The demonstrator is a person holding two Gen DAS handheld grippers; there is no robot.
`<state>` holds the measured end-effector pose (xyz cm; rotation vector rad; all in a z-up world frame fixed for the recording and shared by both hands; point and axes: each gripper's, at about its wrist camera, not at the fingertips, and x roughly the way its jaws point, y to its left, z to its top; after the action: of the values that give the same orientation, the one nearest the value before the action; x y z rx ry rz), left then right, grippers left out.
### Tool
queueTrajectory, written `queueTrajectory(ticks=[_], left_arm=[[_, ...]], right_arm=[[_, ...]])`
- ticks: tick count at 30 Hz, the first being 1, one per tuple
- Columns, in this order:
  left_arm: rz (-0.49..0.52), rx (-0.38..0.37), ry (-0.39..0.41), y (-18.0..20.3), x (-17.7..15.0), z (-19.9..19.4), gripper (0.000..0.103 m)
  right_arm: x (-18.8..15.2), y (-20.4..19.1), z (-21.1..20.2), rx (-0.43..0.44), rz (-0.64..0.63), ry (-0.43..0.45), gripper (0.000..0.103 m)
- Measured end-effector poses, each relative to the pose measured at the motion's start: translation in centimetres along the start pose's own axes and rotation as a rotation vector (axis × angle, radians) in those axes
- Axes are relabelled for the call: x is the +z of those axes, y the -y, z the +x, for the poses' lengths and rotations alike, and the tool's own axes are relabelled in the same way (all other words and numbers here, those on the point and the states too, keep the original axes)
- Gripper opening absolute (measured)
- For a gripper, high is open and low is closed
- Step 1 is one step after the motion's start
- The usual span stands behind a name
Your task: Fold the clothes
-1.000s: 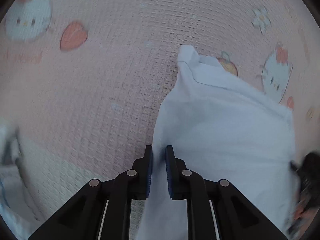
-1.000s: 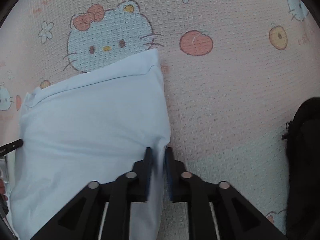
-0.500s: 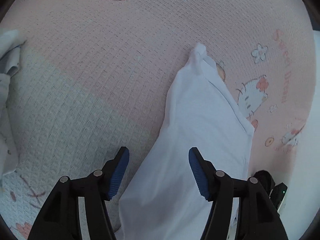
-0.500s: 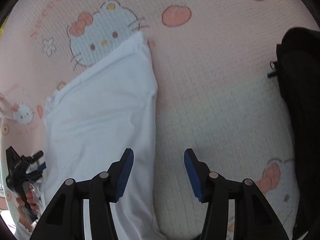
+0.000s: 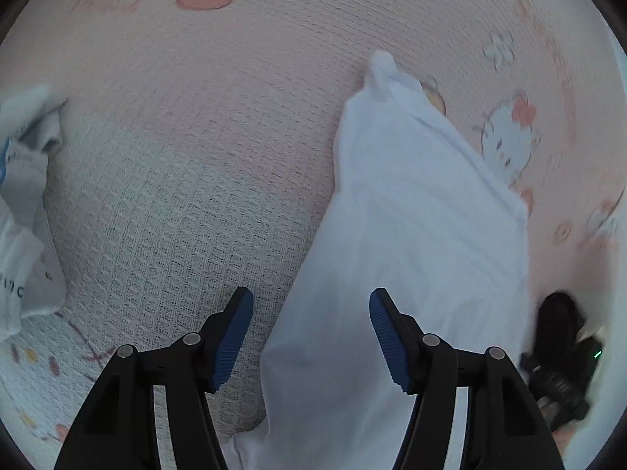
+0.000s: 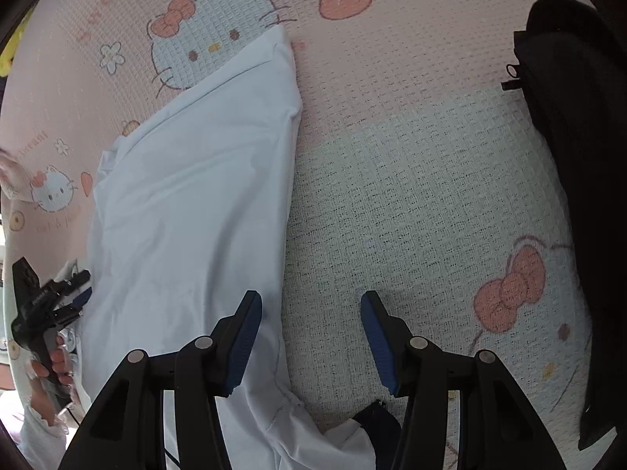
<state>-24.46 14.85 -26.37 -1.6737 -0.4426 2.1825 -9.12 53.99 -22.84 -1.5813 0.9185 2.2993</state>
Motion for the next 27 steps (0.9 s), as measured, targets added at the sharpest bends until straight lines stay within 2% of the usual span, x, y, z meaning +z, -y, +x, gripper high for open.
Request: queueTrajectory(ticks=[4, 8, 14, 19, 21, 22, 24, 27], left_arm=[[0.082, 0.130, 0.048, 1.8, -1.1, 0.3, 0.059], [0.182, 0.235, 0.063, 3.4, -2.0, 0.8, 0.059], [0.196, 0.205, 0.039, 3.4, -2.2, 0.5, 0.059], [0.203, 0.198, 0.035, 2.9, -2.4, 0.1, 0.057], [0.247, 0.197, 0.032, 3.2, -2.7, 0.0, 0.045], [0.271, 0.201, 0.033, 3.4, -2.9, -0.1, 0.042], [0.323, 0.235, 0.036, 3.8, -3.3, -0.1, 0.023], [0.404, 0.314, 0.041, 4.3, -3.6, 0.1, 0.016]], right_arm=[[-1.2, -0.1, -0.8, -0.025, -0.061, 0.007, 0.052], [-1.1, -1.1, -0.5, -0.006, -0.109, 0.000, 0.052], [-1.1, -1.3, -0.2, 0.011, -0.122, 0.006, 0.048], [-0.8, -1.8, 0.4, 0.046, -0.126, -0.007, 0.036], [-0.9, -2.5, 0.7, 0.030, -0.148, 0.000, 0.031], [-1.0, -2.8, 0.9, 0.021, -0.160, 0.004, 0.021], [-1.1, -3.4, 1.2, -0.021, -0.182, 0.017, 0.005], [-1.3, -4.2, 1.0, -0.109, -0.195, 0.051, 0.003]])
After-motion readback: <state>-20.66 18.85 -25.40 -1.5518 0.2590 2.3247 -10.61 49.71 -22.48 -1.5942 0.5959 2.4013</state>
